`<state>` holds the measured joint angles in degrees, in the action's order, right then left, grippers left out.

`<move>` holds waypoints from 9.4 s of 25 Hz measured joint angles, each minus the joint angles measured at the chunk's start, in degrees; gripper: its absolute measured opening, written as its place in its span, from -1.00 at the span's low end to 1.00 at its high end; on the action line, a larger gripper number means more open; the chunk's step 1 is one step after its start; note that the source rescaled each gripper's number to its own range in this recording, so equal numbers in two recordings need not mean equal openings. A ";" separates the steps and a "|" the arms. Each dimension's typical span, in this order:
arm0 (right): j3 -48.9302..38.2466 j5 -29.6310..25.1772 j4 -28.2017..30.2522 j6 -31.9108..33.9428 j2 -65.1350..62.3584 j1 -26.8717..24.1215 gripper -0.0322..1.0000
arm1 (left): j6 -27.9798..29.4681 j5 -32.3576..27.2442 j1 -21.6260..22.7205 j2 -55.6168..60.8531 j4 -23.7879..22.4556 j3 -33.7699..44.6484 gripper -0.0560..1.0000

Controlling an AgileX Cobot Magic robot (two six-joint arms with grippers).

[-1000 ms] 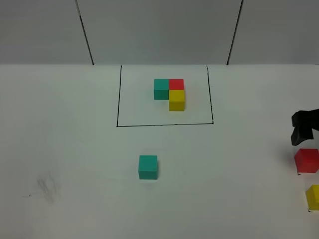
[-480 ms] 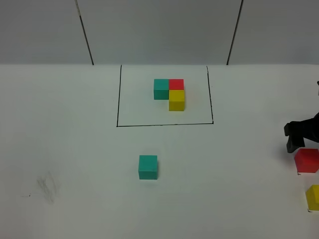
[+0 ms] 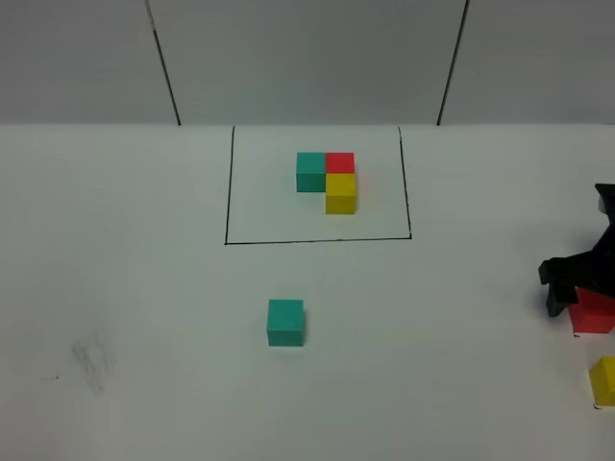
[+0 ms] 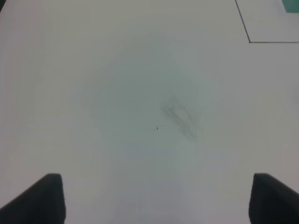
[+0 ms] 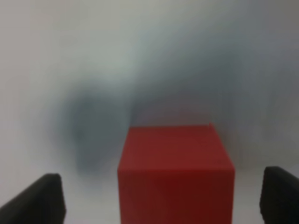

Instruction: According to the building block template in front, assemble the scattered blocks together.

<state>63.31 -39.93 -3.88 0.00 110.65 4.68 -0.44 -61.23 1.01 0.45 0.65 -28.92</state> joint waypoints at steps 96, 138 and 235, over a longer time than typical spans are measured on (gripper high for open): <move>30.62 -14.96 -0.91 -49.70 14.62 43.55 -0.84 | 0.00 0.00 0.00 0.00 0.00 0.00 0.64; 30.73 -12.70 -1.01 -51.53 18.94 43.55 -0.84 | 0.00 0.00 0.00 0.00 0.00 0.00 0.64; -21.80 6.41 14.79 22.65 -13.76 6.84 0.38 | 0.00 0.00 0.00 0.00 0.00 0.00 0.64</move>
<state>41.51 -33.52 10.92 22.65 96.89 11.52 -0.44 -61.23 1.01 0.45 0.65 -28.92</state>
